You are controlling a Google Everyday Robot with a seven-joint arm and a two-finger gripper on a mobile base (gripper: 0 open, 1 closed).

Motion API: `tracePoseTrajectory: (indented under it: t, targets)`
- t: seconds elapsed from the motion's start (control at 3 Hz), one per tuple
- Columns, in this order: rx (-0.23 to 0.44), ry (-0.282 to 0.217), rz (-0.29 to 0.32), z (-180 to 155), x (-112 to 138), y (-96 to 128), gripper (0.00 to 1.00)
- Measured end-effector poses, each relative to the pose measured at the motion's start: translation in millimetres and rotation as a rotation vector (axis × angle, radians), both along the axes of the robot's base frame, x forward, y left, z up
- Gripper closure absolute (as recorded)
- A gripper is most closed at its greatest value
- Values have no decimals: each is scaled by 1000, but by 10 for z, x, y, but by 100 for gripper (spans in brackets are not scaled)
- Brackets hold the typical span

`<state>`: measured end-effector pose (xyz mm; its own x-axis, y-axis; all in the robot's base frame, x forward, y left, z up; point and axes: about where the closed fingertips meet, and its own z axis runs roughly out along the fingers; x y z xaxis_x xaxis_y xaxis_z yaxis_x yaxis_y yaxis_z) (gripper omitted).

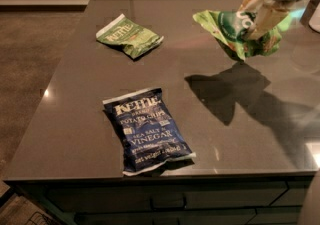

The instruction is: Pick green rice chip bag

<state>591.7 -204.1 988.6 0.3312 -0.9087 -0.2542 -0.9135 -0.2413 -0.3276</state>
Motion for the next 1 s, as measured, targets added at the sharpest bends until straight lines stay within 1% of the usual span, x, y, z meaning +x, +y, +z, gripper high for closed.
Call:
tracePoseTrajectory:
  t: [0.33, 0.67, 1.0]
  targets:
    - [63, -7, -18, 228, -58, 170, 100]
    - [120, -15, -50, 319, -36, 320, 100]
    - [131, -38, -56, 329, 43, 352, 100]
